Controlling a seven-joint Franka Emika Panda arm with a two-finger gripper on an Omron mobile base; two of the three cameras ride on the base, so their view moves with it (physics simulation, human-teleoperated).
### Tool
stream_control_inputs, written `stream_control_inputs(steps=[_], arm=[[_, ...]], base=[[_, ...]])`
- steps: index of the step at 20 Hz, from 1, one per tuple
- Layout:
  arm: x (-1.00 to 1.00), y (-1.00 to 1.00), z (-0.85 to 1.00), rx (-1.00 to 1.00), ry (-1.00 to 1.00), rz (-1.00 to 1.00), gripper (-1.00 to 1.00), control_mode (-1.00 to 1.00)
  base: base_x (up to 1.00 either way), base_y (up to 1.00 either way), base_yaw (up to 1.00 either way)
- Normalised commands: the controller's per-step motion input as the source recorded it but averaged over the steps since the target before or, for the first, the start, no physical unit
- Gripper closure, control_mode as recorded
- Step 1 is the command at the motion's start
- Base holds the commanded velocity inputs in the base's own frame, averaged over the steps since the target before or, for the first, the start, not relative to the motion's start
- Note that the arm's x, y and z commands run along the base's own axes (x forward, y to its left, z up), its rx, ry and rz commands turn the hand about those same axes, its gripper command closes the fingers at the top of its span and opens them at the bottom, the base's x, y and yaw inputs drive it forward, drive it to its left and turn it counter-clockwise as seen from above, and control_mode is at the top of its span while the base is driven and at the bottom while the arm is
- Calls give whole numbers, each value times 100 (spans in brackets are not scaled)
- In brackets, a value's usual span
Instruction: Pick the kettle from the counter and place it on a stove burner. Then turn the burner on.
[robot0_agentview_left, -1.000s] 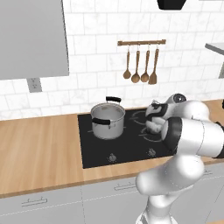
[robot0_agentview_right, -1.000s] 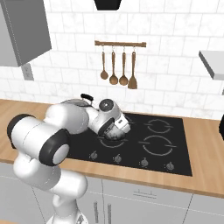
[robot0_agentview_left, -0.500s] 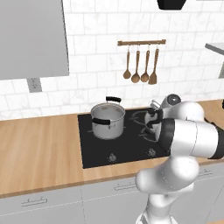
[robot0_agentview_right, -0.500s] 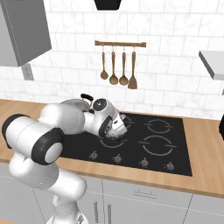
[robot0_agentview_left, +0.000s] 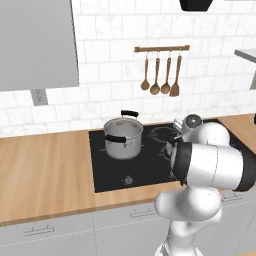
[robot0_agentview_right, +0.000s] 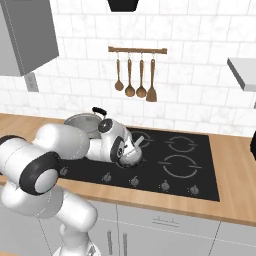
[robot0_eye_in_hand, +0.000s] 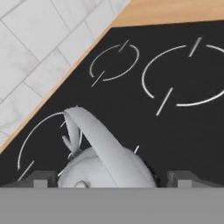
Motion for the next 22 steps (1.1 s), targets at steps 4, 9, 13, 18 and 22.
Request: stream_control_inputs(steps=[4, 9, 13, 18, 22], arm=[[-28, 14, -23, 0, -1, -8, -100, -100], [-19, 14, -2, 0, -6, -6, -100, -100], [-28, 18, 38, 0, -15, -1, -100, -100], [-36, 16, 35, 0, -2, 2, -100, -100], [-16, 17, 33, 1, 12, 24, -100, -100]], base=[[0, 0, 0], [0, 0, 0], [0, 0, 0], [0, 0, 0], [0, 0, 0]])
